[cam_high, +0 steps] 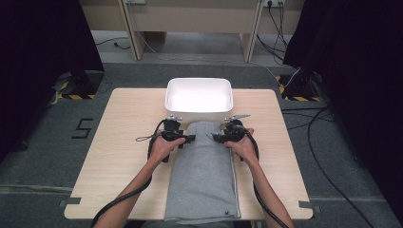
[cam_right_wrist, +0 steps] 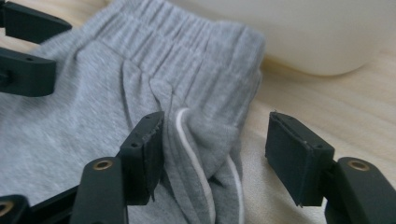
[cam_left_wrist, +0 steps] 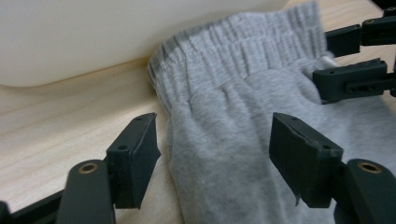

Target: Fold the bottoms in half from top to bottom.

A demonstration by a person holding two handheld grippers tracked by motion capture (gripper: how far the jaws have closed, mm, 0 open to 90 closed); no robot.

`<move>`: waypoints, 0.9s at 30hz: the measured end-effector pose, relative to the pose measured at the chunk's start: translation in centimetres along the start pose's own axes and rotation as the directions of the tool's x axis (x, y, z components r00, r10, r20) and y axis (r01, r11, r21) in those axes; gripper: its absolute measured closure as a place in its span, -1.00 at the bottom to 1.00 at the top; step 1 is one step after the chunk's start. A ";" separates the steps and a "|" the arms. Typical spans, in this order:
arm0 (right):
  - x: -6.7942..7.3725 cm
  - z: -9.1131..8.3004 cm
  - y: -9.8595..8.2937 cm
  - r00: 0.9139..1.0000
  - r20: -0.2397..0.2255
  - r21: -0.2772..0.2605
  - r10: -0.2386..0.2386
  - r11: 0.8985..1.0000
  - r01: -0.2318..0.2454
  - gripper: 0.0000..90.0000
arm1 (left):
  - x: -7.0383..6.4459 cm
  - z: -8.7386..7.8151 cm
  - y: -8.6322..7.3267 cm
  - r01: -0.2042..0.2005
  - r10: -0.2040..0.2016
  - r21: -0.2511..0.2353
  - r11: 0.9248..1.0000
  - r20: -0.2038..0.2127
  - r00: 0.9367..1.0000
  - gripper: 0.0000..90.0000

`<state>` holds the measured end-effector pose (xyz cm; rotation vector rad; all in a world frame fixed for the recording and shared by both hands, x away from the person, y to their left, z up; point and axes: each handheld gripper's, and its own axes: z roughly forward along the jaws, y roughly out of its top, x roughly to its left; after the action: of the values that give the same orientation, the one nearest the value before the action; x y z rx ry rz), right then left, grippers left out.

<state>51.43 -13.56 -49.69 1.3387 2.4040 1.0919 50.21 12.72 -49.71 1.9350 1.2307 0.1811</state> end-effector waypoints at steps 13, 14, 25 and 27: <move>0.0 0.6 -0.4 0.999 -0.033 0.015 -0.029 0.999 0.030 0.44 | 0.3 1.0 -0.3 -0.031 0.030 0.031 0.999 0.003 1.000 0.24; -0.1 0.6 -0.4 0.999 -0.042 0.014 -0.016 1.000 0.017 0.48 | 0.3 1.0 -0.4 -0.036 0.036 0.032 0.999 0.004 0.999 0.31; -0.6 0.0 -1.0 0.992 -0.122 -0.060 0.026 0.998 -0.033 0.69 | -0.4 -0.5 -0.3 -0.107 0.108 -0.019 0.994 0.027 0.994 0.71; -0.4 -0.6 -0.8 0.990 -0.136 -0.080 0.027 0.996 -0.038 0.70 | -0.7 -1.2 -0.1 -0.117 0.118 -0.036 0.993 0.037 0.992 0.74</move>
<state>50.83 -14.46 -49.91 1.3214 2.4078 1.3145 49.18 12.85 -48.78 1.9741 1.0828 0.2227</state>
